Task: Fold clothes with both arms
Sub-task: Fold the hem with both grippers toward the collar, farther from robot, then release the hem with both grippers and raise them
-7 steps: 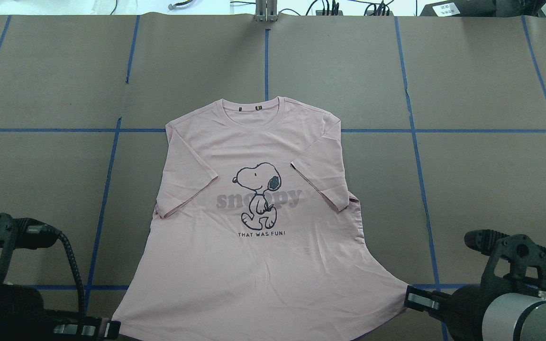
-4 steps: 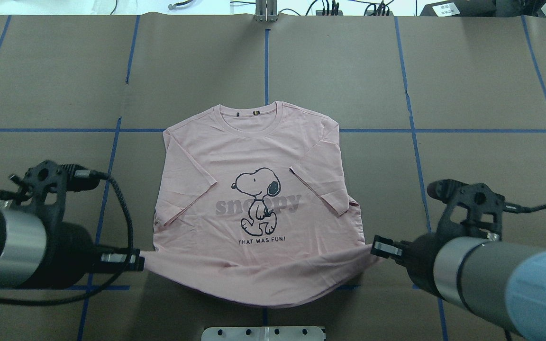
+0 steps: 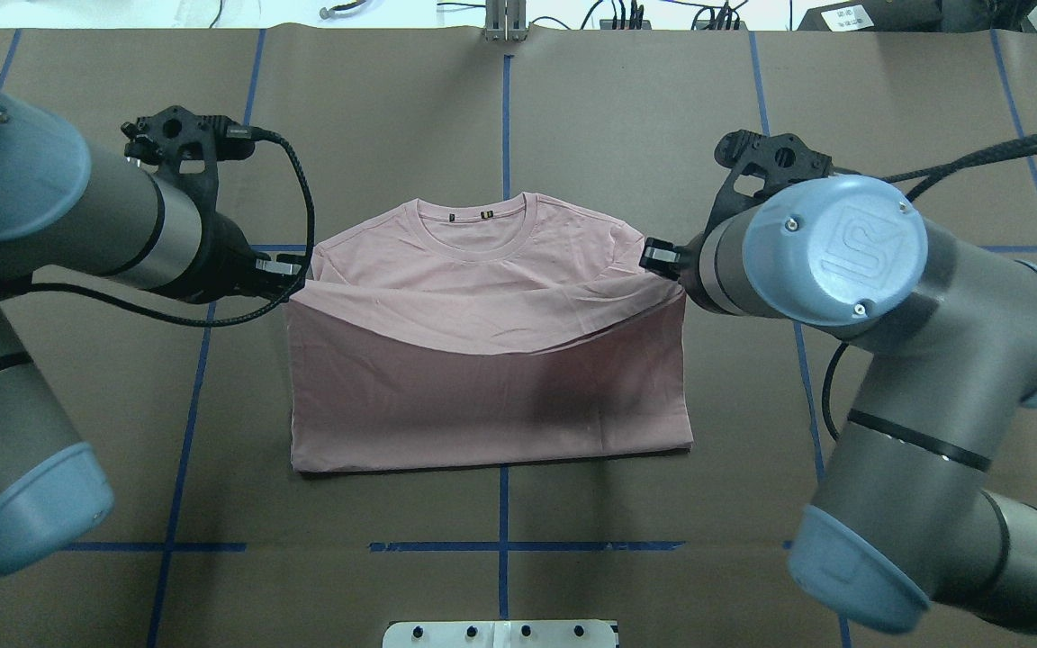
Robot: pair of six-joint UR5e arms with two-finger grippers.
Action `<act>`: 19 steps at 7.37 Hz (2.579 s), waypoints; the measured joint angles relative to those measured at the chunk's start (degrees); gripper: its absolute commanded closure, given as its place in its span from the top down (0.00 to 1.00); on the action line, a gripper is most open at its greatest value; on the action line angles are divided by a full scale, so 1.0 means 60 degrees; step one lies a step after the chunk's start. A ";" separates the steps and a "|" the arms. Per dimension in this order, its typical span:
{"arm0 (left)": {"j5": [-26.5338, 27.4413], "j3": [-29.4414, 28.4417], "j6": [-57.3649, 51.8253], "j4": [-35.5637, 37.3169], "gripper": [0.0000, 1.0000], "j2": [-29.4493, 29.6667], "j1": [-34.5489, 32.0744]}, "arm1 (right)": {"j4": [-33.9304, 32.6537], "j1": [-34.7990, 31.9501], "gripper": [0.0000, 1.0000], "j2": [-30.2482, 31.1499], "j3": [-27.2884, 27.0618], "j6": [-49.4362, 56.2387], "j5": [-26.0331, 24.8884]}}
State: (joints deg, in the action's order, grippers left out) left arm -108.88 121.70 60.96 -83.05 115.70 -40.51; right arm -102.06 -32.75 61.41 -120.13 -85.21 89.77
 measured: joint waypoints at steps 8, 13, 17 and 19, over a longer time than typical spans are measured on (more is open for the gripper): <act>0.0447 -0.6028 -0.0947 -0.4253 0.00 0.1066 -0.0725 | 0.4306 -0.0661 0.00 -0.1321 0.5861 0.0295 -0.0094; 0.0402 -0.5796 -0.1141 -0.5034 1.00 0.0743 -0.0640 | 0.4374 -0.0842 1.00 -0.1344 0.6121 0.1012 -0.0021; -0.0047 -0.2851 -0.0946 -0.5415 0.96 -0.1524 -0.0360 | 0.4369 -0.1387 1.00 -0.0415 0.4570 0.3126 0.1660; 0.0289 -0.1673 0.0609 -0.5657 0.78 -0.2653 0.0678 | 0.4296 -0.1446 1.00 -0.0004 0.3909 0.3343 0.1850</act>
State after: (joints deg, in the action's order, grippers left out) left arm -107.15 111.66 64.61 -116.98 99.78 -36.44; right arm -76.28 -41.43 61.38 -96.68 -65.15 100.87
